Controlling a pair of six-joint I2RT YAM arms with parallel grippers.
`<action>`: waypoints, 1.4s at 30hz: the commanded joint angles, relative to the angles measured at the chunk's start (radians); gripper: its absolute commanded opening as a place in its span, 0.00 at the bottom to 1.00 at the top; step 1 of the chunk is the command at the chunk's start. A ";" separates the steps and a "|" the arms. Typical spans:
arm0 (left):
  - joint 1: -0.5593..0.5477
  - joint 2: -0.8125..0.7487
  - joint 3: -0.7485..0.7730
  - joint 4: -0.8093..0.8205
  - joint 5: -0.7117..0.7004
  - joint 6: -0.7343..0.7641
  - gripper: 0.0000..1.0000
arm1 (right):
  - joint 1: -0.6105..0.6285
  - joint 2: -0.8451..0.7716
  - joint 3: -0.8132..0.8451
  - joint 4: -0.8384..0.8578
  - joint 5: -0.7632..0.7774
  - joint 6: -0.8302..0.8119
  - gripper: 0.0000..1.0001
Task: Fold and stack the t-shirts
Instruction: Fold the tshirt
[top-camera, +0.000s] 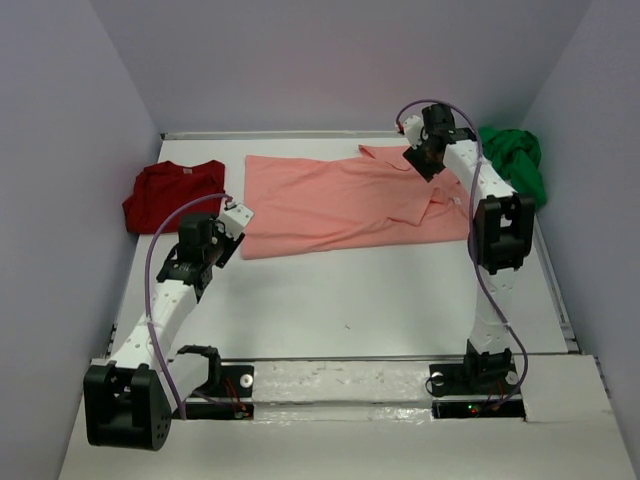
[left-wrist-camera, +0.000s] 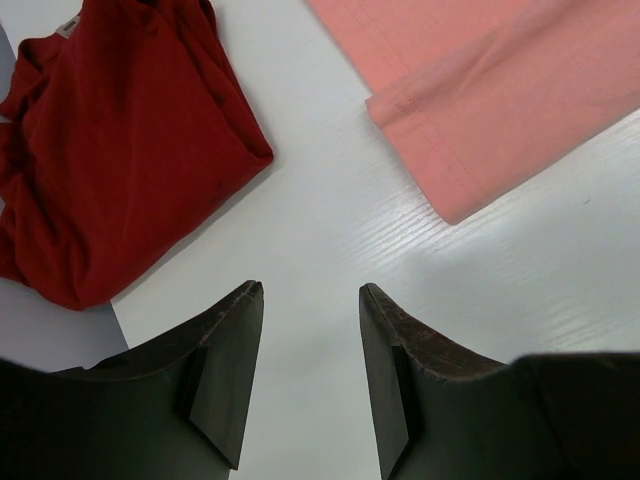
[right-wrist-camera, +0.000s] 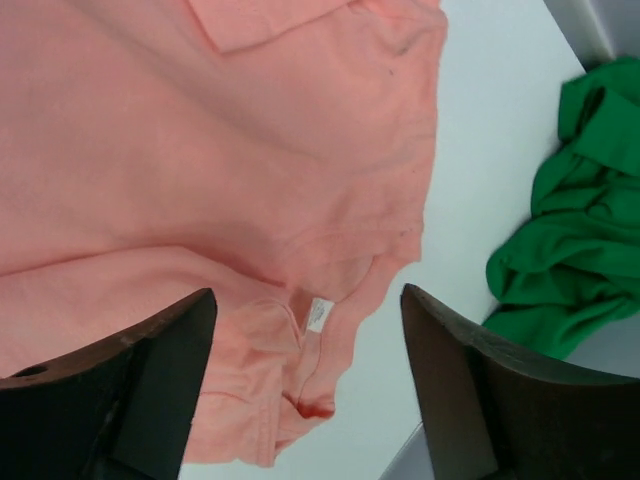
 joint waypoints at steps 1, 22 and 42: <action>0.006 -0.037 0.012 0.007 0.008 -0.004 0.56 | 0.009 -0.175 -0.114 0.062 0.050 0.024 0.54; 0.006 -0.060 -0.015 0.023 0.047 -0.001 0.56 | 0.009 -0.197 -0.362 -0.067 -0.139 0.123 0.00; 0.006 -0.041 -0.023 0.015 0.002 0.025 0.56 | 0.009 0.023 -0.046 -0.166 -0.220 0.126 0.00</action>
